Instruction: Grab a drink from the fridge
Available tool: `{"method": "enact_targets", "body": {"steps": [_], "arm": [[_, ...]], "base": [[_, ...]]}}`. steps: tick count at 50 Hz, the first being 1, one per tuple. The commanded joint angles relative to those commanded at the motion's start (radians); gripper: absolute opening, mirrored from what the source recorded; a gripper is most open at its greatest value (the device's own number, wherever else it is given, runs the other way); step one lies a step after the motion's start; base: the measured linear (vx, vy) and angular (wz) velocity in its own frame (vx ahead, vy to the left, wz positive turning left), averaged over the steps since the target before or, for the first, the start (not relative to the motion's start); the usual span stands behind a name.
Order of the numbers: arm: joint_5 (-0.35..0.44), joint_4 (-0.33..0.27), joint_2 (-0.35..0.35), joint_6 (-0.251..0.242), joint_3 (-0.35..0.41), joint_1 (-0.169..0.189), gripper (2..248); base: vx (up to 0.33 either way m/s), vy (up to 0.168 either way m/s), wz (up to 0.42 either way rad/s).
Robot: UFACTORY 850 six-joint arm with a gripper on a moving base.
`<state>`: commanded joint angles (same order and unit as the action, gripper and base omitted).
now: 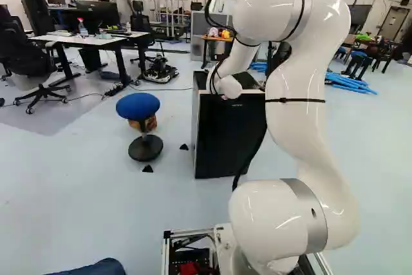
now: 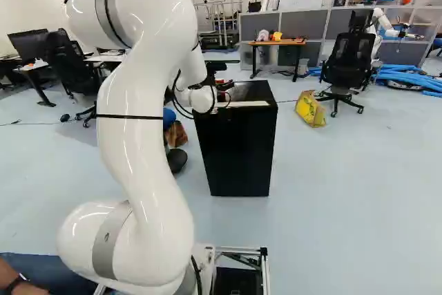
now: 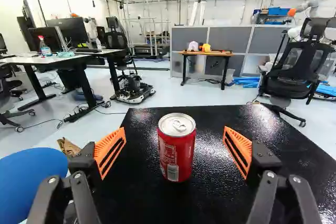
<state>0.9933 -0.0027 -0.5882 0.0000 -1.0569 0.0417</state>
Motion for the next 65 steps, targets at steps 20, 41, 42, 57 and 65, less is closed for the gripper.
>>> {"method": "enact_targets", "body": {"steps": [20,41,42,57,65], "arm": [[-0.023,0.026,-0.074,0.000,-0.063,0.003,247],[-0.023,0.026,-0.094,0.000,-0.079,0.003,247],[-0.023,0.026,-0.094,0.000,-0.079,0.003,247],[-0.023,0.026,-0.094,0.000,-0.079,0.003,159],[-0.023,0.026,-0.094,0.000,-0.079,0.003,121]], "base": [[0.000,0.000,0.000],[0.000,0.000,0.000],[0.000,0.000,0.000],[0.000,0.000,0.000],[0.000,0.000,0.000]]}}
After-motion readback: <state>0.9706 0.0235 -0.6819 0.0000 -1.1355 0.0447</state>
